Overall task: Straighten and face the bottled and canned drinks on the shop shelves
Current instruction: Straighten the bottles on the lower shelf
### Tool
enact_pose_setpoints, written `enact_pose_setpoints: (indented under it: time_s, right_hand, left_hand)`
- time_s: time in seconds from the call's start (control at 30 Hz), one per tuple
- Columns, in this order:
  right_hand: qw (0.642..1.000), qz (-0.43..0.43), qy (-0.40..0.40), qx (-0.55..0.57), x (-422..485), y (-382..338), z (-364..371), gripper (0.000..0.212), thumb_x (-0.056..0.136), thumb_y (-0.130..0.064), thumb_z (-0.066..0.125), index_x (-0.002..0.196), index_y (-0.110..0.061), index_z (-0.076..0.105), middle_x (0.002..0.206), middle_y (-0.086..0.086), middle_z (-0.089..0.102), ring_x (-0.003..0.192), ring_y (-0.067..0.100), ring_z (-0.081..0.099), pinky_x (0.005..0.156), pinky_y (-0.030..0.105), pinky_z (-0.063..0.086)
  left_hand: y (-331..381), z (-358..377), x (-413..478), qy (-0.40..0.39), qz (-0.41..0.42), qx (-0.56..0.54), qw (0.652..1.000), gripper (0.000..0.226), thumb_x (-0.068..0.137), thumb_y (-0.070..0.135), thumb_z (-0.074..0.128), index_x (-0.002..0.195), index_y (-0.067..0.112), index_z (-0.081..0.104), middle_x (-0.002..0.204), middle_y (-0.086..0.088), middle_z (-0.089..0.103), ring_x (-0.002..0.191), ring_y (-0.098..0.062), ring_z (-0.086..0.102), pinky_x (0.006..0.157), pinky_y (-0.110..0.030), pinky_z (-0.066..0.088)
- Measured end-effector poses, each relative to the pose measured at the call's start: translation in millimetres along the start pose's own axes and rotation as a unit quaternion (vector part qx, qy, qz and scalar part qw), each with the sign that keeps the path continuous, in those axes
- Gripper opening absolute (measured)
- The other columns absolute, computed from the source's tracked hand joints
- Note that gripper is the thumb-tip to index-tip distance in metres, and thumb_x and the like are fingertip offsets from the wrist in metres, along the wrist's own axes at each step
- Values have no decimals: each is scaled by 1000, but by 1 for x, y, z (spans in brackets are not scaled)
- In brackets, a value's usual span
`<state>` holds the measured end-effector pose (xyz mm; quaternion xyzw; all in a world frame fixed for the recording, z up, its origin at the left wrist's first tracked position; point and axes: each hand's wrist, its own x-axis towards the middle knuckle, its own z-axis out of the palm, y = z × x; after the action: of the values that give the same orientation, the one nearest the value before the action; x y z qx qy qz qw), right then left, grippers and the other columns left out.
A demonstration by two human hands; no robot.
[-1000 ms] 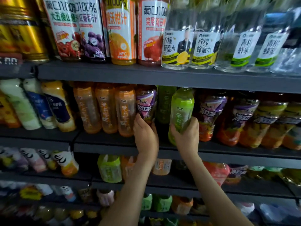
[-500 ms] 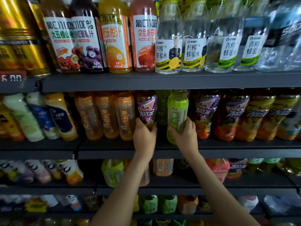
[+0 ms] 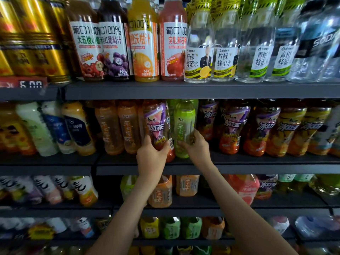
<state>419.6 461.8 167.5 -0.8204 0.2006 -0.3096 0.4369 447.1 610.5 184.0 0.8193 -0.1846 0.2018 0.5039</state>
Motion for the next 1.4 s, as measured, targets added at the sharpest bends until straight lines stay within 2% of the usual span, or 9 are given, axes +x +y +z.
enact_pose_setpoints:
  time_s: [0.17, 0.3, 0.4, 0.5, 0.67, 0.8, 0.93, 1.2, 1.4]
  right_hand:
    - [999, 6, -47, -2, 4, -17, 19, 57, 81, -30, 73, 126, -4, 50, 116, 8, 62, 107, 24, 59, 84, 28, 48]
    - [998, 0, -68, 2, 0, -18, 18, 62, 88, -22, 65, 142, -6, 39, 132, 9, 56, 124, 22, 51, 97, 23, 41]
    - [1000, -1, -28, 5, -7, -7, 0, 50, 91, -15, 61, 138, -6, 45, 131, 9, 57, 123, 21, 52, 91, 14, 37]
    - [999, -11, 43, -11, -12, 8, -27, 30, 93, -12, 56, 123, -8, 57, 118, 8, 62, 109, 19, 58, 78, 8, 36]
    - [993, -12, 119, -22, -16, 22, -67, 20, 96, -16, 51, 114, -12, 60, 107, 3, 63, 95, 15, 57, 69, 14, 37]
    - [982, -30, 184, -25, -17, 31, -89, 25, 94, -11, 53, 118, -9, 55, 112, 4, 60, 100, 14, 55, 80, 15, 40]
    - [973, -2, 223, -59, -15, 45, -101, 38, 89, -12, 61, 123, -3, 47, 117, 11, 52, 106, 20, 50, 77, 11, 33]
    - [982, 57, 159, -82, -1, 57, -94, 67, 91, -24, 61, 144, -4, 27, 142, 15, 40, 132, 27, 37, 101, 26, 33]
    - [981, 54, 168, -83, 17, 63, -93, 64, 84, -34, 69, 131, -1, 40, 125, 15, 52, 118, 30, 49, 90, 35, 44]
  left_hand:
    - [0, -12, -3, -7, -3, 3, 1000, 47, 83, 35, 69, 121, 9, 56, 113, -1, 65, 103, -16, 61, 80, -15, 41]
    - [0, -10, -4, -17, -10, 4, 1000, 47, 82, 38, 69, 118, 10, 57, 112, -3, 66, 102, -19, 62, 86, -26, 50]
    - [5, -1, -11, -41, 1, -1, 999, 49, 82, 40, 68, 119, 11, 56, 110, -3, 66, 100, -18, 63, 87, -34, 53]
    - [16, 16, -20, -65, 11, -14, 998, 46, 82, 40, 68, 117, 11, 57, 109, -2, 66, 100, -16, 63, 86, -28, 52]
    - [43, 52, -26, -117, 19, -33, 992, 41, 84, 39, 67, 111, 10, 58, 95, 0, 68, 86, -12, 64, 69, -14, 44]
    - [53, 86, -22, -144, 7, -50, 988, 49, 80, 44, 69, 113, 10, 56, 100, -4, 68, 90, -19, 66, 72, -25, 52]
    - [58, 111, -17, -134, 6, -34, 990, 56, 79, 46, 71, 117, 8, 54, 105, -7, 68, 95, -23, 65, 74, -29, 53]
    - [66, 132, -11, -127, -4, 14, 992, 63, 85, 40, 65, 131, 3, 42, 116, -13, 62, 104, -27, 62, 75, -28, 48]
    - [72, 138, -10, -132, -29, 48, 990, 59, 87, 41, 64, 127, 4, 40, 117, -12, 59, 103, -27, 62, 71, -27, 47]
